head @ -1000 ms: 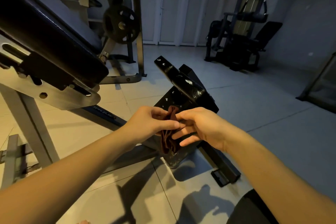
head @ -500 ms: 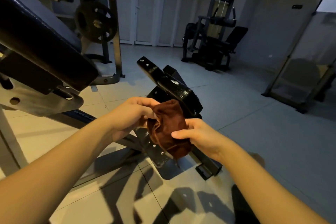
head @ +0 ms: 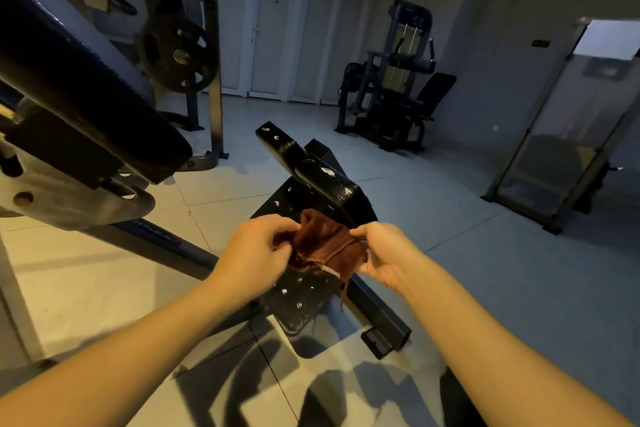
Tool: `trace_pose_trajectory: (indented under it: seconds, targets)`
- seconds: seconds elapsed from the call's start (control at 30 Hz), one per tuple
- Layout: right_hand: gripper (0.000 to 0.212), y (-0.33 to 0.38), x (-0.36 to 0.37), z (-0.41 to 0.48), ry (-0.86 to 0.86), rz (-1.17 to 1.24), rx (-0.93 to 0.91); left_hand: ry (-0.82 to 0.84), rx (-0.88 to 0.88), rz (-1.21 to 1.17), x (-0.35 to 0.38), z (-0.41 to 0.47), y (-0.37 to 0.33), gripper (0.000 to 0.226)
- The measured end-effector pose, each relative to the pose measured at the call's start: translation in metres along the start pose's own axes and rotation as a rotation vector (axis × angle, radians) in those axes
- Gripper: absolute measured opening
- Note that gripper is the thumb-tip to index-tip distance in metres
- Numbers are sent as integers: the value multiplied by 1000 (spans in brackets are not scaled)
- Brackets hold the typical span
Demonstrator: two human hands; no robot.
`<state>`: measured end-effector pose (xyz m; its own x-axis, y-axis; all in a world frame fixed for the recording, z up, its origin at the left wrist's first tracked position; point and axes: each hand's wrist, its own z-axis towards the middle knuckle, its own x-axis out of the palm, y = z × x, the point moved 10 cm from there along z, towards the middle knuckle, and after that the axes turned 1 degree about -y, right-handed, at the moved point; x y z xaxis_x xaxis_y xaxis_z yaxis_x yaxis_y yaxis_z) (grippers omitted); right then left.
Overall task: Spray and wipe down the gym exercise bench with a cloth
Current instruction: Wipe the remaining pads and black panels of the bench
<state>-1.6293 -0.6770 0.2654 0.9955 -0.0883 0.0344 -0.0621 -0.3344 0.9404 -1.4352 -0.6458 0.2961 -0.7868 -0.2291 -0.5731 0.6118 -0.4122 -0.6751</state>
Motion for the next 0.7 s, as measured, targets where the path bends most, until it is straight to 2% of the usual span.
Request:
trace_pose_trajectory:
  seconds: [0.1, 0.23, 0.33, 0.43, 0.5, 0.6, 0.7]
  targets:
    - [12, 8, 14, -4, 62, 119, 9, -19, 131, 168, 9, -4, -24, 37]
    - [27, 9, 20, 7, 112, 209, 2, -58, 110, 222, 22, 4, -34, 47]
    - [27, 4, 21, 19, 137, 247, 15, -137, 78, 222, 21, 21, -29, 31]
    - [34, 8, 20, 33, 176, 200, -20, -188, 195, 366, 30, 36, -35, 21]
    - [34, 13, 17, 43, 169, 179, -38, -163, 253, 380, 40, 40, -40, 29]
    - [24, 17, 13, 57, 118, 177, -36, -162, 216, 393, 48, 47, -36, 50]
    - [17, 19, 16, 66, 87, 207, -33, -198, 182, 375, 47, 60, -25, 53]
